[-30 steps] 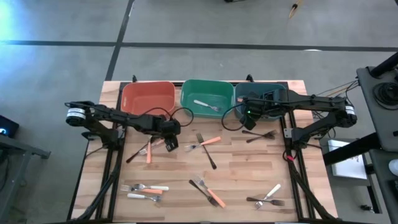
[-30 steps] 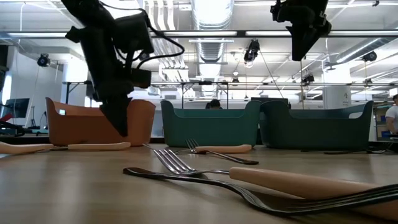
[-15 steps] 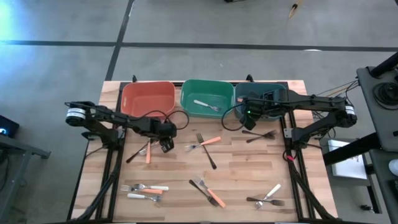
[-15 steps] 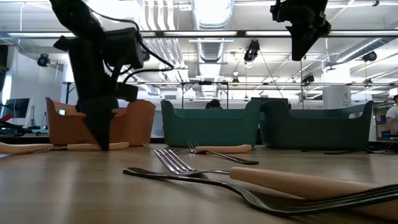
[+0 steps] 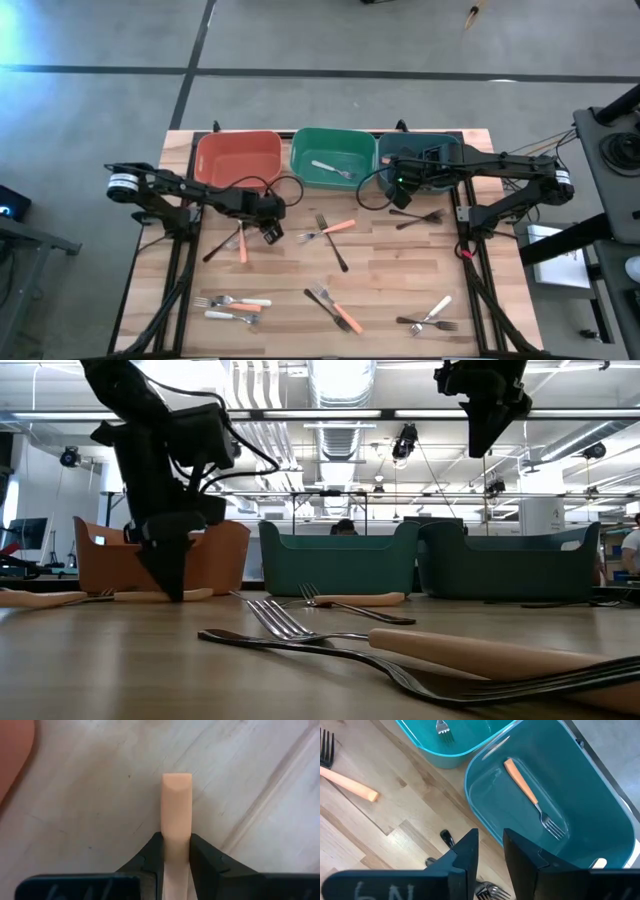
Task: Sort silverware by color (type)
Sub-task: Put the light orange fork into the blue bin
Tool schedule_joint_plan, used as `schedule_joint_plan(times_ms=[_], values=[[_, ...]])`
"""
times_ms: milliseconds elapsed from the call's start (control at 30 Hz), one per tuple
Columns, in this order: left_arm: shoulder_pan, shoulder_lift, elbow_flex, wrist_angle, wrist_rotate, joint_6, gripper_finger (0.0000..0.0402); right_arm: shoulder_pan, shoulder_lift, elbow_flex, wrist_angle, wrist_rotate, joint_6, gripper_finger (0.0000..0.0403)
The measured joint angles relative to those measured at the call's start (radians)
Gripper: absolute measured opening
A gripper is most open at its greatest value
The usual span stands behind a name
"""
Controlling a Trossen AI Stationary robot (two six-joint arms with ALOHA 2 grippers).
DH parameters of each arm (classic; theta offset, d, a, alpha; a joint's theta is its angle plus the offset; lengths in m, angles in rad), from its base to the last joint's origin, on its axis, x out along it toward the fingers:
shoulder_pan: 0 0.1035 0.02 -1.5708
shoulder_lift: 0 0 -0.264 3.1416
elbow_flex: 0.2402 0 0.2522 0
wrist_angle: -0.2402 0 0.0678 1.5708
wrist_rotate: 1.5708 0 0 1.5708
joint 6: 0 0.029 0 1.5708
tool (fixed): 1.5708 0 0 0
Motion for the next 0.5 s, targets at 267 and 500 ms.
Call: schedule_joint_plan(times_ms=[267, 500], values=[[-0.003, -0.053, 0.061, -0.018, 0.073, -0.025, 0.005, 0.0, 0.0, 0.0, -0.001, -0.004, 0.0, 0.0082], [-0.006, -0.109, 0.158, -0.014, 0.038, 0.003, 0.005, 0.0, 0.0, 0.0, -0.003, -0.004, -0.001, 0.0079]])
